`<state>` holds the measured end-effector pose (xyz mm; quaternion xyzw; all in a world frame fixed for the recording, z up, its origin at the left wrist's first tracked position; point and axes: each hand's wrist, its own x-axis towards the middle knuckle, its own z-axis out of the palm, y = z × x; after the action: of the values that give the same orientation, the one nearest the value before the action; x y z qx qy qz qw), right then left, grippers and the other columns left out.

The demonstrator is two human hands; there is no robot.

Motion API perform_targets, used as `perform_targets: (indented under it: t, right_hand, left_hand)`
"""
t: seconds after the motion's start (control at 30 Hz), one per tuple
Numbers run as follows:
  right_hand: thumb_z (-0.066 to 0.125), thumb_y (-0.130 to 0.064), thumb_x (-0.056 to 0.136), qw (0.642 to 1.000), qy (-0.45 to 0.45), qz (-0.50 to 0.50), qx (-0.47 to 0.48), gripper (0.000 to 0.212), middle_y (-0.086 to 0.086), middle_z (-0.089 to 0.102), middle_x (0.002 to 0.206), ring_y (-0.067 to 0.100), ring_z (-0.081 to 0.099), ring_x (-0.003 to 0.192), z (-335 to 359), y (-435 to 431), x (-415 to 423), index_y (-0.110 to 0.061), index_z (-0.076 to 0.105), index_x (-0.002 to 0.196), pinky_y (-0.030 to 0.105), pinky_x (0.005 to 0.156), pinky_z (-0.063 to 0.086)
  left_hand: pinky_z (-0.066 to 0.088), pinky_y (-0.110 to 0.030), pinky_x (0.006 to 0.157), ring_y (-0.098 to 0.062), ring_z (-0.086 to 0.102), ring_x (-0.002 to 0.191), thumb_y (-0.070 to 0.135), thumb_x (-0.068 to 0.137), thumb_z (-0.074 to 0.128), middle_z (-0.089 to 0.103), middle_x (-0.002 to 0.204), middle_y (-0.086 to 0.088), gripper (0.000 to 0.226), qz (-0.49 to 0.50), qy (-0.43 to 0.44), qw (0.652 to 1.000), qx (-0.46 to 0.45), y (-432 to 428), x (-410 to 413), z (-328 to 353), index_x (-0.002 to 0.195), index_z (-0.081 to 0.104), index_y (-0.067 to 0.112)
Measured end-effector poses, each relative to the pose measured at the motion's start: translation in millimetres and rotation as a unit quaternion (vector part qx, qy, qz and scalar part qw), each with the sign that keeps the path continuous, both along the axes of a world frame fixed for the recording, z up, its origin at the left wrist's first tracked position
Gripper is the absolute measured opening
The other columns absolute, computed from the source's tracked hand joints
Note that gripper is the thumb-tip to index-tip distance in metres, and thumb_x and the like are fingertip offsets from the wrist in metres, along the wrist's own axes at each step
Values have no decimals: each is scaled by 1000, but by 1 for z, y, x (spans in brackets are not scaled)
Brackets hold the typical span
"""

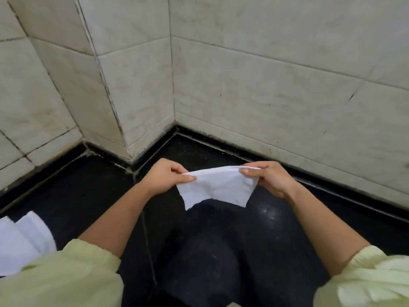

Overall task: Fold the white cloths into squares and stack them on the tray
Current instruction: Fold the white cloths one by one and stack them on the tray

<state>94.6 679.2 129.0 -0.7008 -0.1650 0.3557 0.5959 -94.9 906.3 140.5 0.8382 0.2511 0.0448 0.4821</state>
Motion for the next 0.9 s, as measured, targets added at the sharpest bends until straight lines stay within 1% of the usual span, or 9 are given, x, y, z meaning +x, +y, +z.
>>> perform_targets:
  t: [0.13,0.27,0.33,0.47,0.53,0.6,0.67,0.77,0.9]
  right_hand:
    - [74,-8,77,1000,18,-10,11,26,14,74,102,22,68,92,-6,-26,11,-1,74,103,29,81,54]
    - [72,-8,78,999,43,13,-11,29,18,72,107,23,68,94,-19,-50,8,1,72,106,32,84,56]
    - [75,-11,73,996,77,24,-34,33,19,72,107,25,68,95,-31,-62,1,-1,73,105,35,89,55]
    - [78,-13,70,982,152,50,-103,36,14,73,106,24,69,96,-63,-85,-21,-4,74,105,36,90,56]
    - [78,-12,71,973,181,61,-132,33,12,74,103,20,70,92,-81,-94,-33,-5,75,103,32,82,58]
    - [78,-8,73,963,201,72,-166,29,11,74,100,17,71,87,-99,-101,-44,-6,75,102,29,74,57]
    - [77,-4,76,954,208,85,-196,27,10,74,100,17,70,89,-112,-105,-49,-7,74,103,28,75,56]
    - [76,-1,77,953,199,89,-209,30,9,74,105,20,70,99,-125,-107,-51,-6,73,106,30,83,57]
    - [73,-2,81,968,152,50,-192,15,10,75,99,20,72,95,-131,-102,-47,-3,74,96,30,82,57]
  left_hand:
    - [46,-17,64,-6,63,69,25,72,82,74,74,0,13,11,-41,998,-47,-17,13,1,76,77,14]
    - [51,-28,80,-13,67,80,23,72,82,75,83,-7,15,-36,14,997,-74,-24,12,-6,79,78,10]
    - [52,-30,83,-14,68,83,26,70,83,76,84,-5,13,-62,46,993,-89,-27,8,-16,75,78,14]
    - [47,-24,73,-6,60,74,30,71,82,71,75,0,14,-101,131,980,-111,-43,-11,-49,67,76,18]
    - [41,-17,62,-5,53,67,28,71,83,63,67,3,15,-111,163,971,-132,-52,-22,-69,66,75,17]
    - [38,-16,59,-5,50,66,27,71,83,60,66,2,15,-121,192,963,-146,-60,-30,-90,67,75,15]
    - [43,-18,63,-6,55,70,27,69,85,64,71,3,15,-127,222,955,-147,-62,-36,-108,72,76,16]
    - [51,-22,79,-8,64,81,30,65,87,71,87,2,28,-132,257,949,-126,-59,-40,-127,89,77,19]
    - [51,-22,74,-7,64,75,20,70,84,71,83,0,25,-73,233,960,-133,-53,-33,-140,93,76,14]
